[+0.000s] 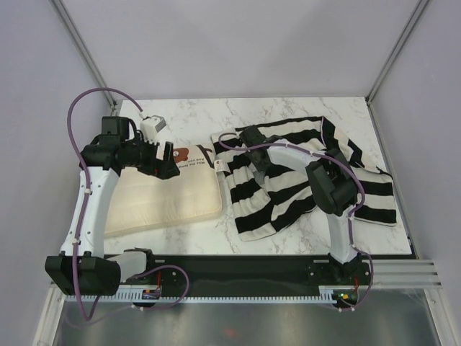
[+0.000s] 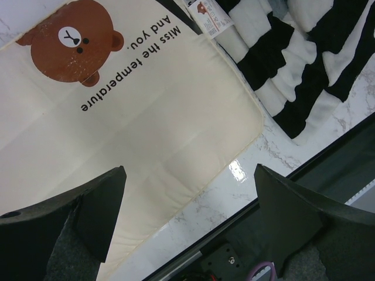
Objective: Put the pillow into the pillowcase
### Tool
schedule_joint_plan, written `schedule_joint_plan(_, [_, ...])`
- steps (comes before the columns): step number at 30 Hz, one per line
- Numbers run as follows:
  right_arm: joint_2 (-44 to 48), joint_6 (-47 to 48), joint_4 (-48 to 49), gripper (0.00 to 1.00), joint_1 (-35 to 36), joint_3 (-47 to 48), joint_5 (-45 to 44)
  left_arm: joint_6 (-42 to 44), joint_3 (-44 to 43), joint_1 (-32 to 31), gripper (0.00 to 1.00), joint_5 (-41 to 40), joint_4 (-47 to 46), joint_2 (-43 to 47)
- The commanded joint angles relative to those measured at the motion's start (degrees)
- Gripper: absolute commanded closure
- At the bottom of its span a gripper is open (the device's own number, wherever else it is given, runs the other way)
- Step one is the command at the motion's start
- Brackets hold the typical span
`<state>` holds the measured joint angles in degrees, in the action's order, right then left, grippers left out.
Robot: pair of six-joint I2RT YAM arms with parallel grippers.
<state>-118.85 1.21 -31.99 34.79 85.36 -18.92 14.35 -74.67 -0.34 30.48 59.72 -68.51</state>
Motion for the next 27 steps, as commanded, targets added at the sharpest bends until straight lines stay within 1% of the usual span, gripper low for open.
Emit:
schedule_joint_plan(1, [3.09, -0.69, -0.17, 0.94, -2.08, 1.21, 0.62, -1.34, 0.14, 0.16, 0.00, -0.77, -1.45, 1.19])
schedule_joint_plan(4, [6.51, -0.69, -1.67, 1.00, -2.53, 1.21, 4.66, 1.28, 0.06, 0.16, 0.00, -1.39, -1.89, 1.01])
schedule_joint_plan(6, [8.71, -0.25, -2.37, 1.00, -2.71, 1.03, 6.52, 4.18, 0.23, 0.16, 0.00, -0.77, -1.98, 0.66])
schedule_joint_plan(7, [9.33, -0.51, -2.64, 1.00, -3.31, 1.03, 7.48, 8.63, 0.40, 0.16, 0.00, -0.51, -1.89, 0.48])
schedule_joint_plan(9, [10.91, -0.95, -3.43, 1.00, -4.19, 1.12, 13.09, 14.97, 1.89, 0.16, 0.00, 0.81, -1.89, 0.31])
schedule_joint_plan(10, [11.44, -1.21, -3.78, 1.00, -5.24, 1.21, 14.86, 23.10, 2.68, 0.16, 0.00, 0.72, -1.81, 0.05])
schedule_joint_plan(11, [11.97, -1.21, -4.13, 1.00, -5.78, 1.38, 18.62, 27.62, 4.17, 0.16, 0.00, 0.03, -1.46, -0.22])
schedule_joint_plan(12, [12.23, -2.61, -4.48, 1.00, -6.22, 1.39, 18.83, 31.84, 4.97, 0.16, 0.00, -0.59, -1.54, -0.74])
schedule_joint_plan(13, [12.58, -2.71, -4.66, 1.00, -6.66, 1.30, 20.57, 40.93, 6.46, 0.16, 0.00, -1.12, -1.45, -1.88])
schedule_joint_plan(16, [13.11, -2.79, -4.75, 1.00, -6.92, 1.04, 22.52, 53.63, 7.09, 0.08, 0.00, -1.74, -1.63, -5.65])
schedule_joint_plan(20, [13.11, -3.23, -5.01, 1.00, -7.01, 1.12, 24.01, 58.50, 4.01, -0.98, 0.00, 2.38, -2.24, -12.69])
schedule_joint_plan(23, [12.76, -3.41, -5.10, 1.00, -7.36, 1.21, 24.45, 59.39, 4.97, -3.52, 0.00, 1.17, -5.74, -18.04])
schedule_joint_plan(24, [12.68, -3.32, -5.36, 1.00, -7.54, 1.12, 24.54, 59.39, 5.76, -4.14, 0.00, 0.81, -8.28, -19.28])
schedule_joint_plan(27, [12.15, -3.32, -5.54, 1.00, -7.89, 1.12, 25.24, 59.57, 10.15, -7.21, 0.00, -3.13, -14.09, -24.55])
